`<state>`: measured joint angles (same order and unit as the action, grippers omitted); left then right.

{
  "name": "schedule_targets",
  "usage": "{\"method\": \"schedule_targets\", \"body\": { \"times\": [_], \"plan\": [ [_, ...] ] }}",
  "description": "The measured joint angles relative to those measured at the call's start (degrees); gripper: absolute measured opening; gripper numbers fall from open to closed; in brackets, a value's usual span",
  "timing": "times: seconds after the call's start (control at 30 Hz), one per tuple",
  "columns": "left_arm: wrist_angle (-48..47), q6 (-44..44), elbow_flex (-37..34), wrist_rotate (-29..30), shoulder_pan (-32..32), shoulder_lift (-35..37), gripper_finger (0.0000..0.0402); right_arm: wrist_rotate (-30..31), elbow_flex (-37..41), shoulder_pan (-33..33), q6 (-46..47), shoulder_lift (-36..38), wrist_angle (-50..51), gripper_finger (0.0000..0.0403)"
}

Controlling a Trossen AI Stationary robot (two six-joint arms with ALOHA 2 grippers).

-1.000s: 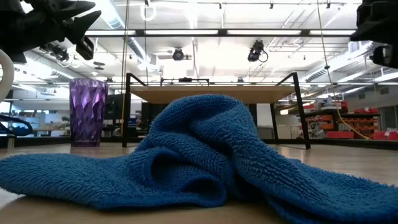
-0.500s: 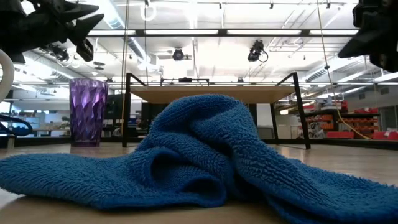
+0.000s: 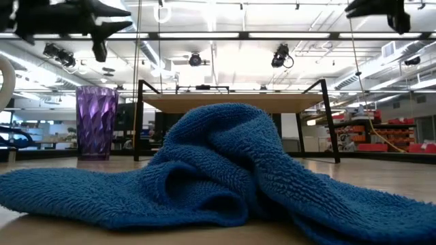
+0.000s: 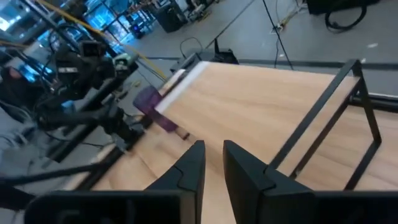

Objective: Stack small to large cups/mugs on shelf
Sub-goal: Move the shelf to the center of the table

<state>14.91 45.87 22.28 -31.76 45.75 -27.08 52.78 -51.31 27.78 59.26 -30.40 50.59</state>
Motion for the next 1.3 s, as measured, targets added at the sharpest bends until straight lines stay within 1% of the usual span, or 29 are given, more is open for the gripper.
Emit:
{"method": "schedule_targets", "body": {
  "times": [0.1, 0.2, 0.33, 0.43, 0.53, 0.67, 0.83, 0.97, 1.1, 1.3],
  "plan": [
    [-7.9, 0.1, 7.2, -6.0, 3.7, -7.9, 0.0086, -4.7, -4.5, -4.2, -2.4, 0.3, 1.1, 0.0064],
    [-13.7, 0.0, 13.6, -10.9, 8.6, -15.7, 0.008, -7.5, -8.5, -7.5, -5.4, 0.3, 0.9, 0.0063],
    [-14.9, -0.3, 18.4, -16.3, 13.0, -23.5, 0.0076, -13.0, -10.8, -10.9, -5.5, 0.3, 1.3, 0.0064],
    [-15.8, -1.4, 19.7, -17.5, 15.7, -26.7, 0.0077, -15.8, -11.2, -13.5, -5.0, 0.2, 2.6, 0.0064],
    [-15.7, -1.3, 19.8, -17.4, 18.7, -27.7, 0.0079, -18.3, -11.2, -16.2, -5.0, -0.4, 2.6, 0.0063],
    [-16.7, -1.2, 19.7, -17.4, 21.2, -27.7, 0.008, -22.3, -11.2, -20.7, -5.6, -2.5, 2.6, 0.0064],
    [-16.9, 0.1, 19.7, -17.4, 21.3, -27.7, 0.0078, -29.9, -11.2, -29.6, -7.5, -5.7, 2.2, 0.0064],
    [-17.0, 0.1, 19.6, -17.5, 20.3, -27.7, 0.008, -40.9, -11.2, -39.8, -11.2, -10.2, 1.1, 0.0064],
    [-17.0, 0.0, 19.6, -17.4, 19.9, -27.7, 0.0082, -52.1, -11.2, -51.2, -18.1, -16.3, -1.1, 0.0064],
    [-17.9, -1.5, 19.6, -17.4, 19.2, -27.7, 0.0079, -62.3, -11.2, -69.5, -25.2, -22.8, 1.0, 0.0064]
  ]
}}
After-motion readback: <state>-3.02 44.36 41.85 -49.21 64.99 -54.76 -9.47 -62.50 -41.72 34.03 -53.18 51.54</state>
